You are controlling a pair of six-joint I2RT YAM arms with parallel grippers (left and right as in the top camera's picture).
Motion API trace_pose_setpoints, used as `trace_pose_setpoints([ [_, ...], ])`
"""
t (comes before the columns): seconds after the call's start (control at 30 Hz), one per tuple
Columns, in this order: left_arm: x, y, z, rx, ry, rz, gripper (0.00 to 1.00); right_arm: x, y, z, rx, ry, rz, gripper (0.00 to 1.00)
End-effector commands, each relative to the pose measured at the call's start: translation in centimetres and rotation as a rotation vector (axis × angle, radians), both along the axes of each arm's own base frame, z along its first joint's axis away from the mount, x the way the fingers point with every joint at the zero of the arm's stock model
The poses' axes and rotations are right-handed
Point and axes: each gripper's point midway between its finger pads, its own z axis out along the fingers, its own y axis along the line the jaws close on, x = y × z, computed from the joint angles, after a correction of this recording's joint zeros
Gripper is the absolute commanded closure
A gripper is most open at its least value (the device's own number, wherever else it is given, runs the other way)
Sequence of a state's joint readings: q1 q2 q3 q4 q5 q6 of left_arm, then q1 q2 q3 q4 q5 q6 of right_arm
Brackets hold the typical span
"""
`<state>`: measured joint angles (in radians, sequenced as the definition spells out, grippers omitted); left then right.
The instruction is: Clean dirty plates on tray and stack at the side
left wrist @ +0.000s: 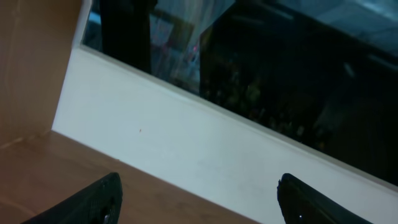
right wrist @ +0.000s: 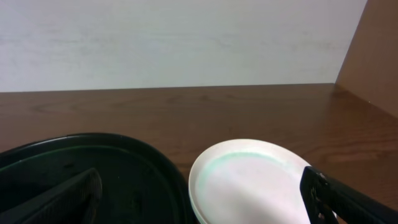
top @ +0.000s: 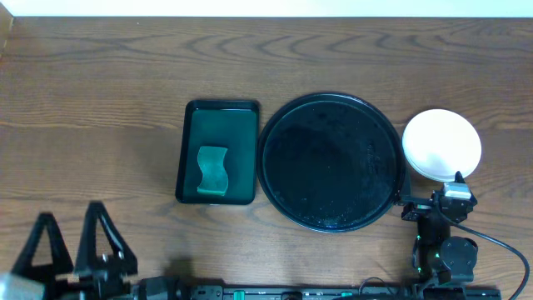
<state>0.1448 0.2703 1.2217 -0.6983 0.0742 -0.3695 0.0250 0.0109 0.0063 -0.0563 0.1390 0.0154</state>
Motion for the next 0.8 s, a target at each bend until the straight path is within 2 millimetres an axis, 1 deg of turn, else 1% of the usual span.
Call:
trace_pose_setpoints([
  [0.0, -1.1, 0.0, -0.8, 0.001, -0.028, 0.008, 0.2, 0.0, 0.1, 0.0, 0.013, -0.003, 0.001, 0.01],
  [0.13, -2.0, -0.1, -1.6, 0.004, -0.05, 0.008, 0.2, 0.0, 0.1, 0.0, 0.013, -0.003, 0.001, 0.01],
  [0.3, -2.2, -0.2, -3.0, 0.004, -0.052, 0.007, 0.2, 0.0, 0.1, 0.0, 0.013, -0.003, 0.001, 0.01],
  [0.6, -1.8, -0.1, -5.9, 0.002, -0.034, 0.006, 0.2, 0.0, 0.1, 0.0, 0.013, -0.003, 0.001, 0.01],
  [0.77, -1.2, -0.1, -6.6, -0.001, -0.013, -0.001, 0.2, 0.0, 0.1, 0.0, 0.013, -0.003, 0.001, 0.01],
])
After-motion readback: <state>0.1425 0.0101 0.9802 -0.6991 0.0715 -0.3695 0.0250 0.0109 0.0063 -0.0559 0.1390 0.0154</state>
